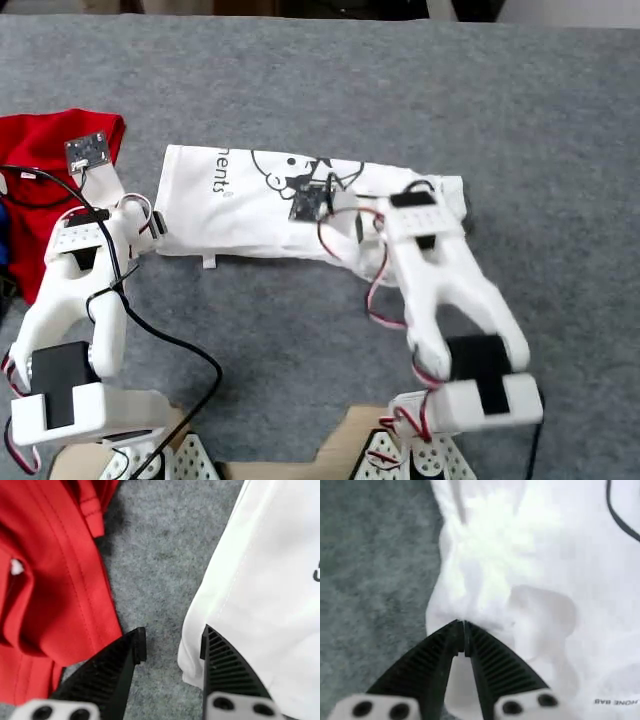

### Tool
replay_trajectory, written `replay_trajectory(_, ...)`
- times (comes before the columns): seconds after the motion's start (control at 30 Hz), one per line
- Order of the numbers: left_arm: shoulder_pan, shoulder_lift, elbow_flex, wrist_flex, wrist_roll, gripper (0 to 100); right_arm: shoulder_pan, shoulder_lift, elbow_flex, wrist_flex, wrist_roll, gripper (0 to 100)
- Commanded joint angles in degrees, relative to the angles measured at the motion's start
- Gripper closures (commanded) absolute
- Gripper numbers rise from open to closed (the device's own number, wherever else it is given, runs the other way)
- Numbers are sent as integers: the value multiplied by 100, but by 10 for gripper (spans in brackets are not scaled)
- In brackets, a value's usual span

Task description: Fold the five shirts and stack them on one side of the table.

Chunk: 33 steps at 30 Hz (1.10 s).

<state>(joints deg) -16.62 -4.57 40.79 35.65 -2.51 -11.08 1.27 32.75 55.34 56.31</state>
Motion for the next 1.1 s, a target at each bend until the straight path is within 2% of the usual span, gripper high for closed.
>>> replay_trajectory(0.0,18,-22,-202,0,-26,811,4,435,-1138,193,-123,977)
replay_trajectory(0.2,18,-22,-202,0,-26,811,-31,822,-2097,281,-123,977)
replay_trajectory(0.4,18,-22,-202,0,-26,811,-251,1464,-2325,290,-193,977)
replay_trajectory(0.63,18,-22,-202,0,-26,811,-171,2264,-2712,158,-334,977)
replay_trajectory(0.8,26,-22,-202,0,-26,811,-356,1455,-3169,1301,-325,977)
replay_trajectory(1.07,26,-22,-185,0,-26,811,-409,215,-2976,1697,-448,976)
